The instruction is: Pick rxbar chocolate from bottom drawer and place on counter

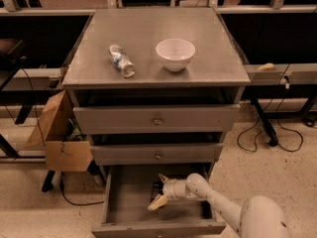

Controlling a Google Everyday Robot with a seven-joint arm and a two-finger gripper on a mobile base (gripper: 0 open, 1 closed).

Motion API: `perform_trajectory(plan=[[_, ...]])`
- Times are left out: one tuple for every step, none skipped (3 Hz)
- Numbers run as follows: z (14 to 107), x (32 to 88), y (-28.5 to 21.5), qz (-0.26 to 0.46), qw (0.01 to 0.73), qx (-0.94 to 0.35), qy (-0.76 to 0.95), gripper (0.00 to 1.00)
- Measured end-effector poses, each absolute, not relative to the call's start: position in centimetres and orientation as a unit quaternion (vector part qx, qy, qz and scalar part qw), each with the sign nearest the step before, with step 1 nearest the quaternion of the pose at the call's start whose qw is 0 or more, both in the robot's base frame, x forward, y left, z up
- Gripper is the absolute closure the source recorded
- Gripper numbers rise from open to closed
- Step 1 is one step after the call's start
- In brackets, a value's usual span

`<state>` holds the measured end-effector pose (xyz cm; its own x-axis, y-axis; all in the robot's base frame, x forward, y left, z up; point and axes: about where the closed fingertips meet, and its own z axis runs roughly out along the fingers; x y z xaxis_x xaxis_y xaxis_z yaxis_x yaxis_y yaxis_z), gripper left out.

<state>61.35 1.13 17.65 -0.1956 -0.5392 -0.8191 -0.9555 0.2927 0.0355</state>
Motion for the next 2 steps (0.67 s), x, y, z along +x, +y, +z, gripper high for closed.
perform_trajectory(plan=[[16.0, 60.7, 3.3, 0.274, 0.373, -0.545, 0.699, 0.0], [15.0, 60.7, 5.0, 0.255, 0.385, -0.559, 0.688, 0.0]])
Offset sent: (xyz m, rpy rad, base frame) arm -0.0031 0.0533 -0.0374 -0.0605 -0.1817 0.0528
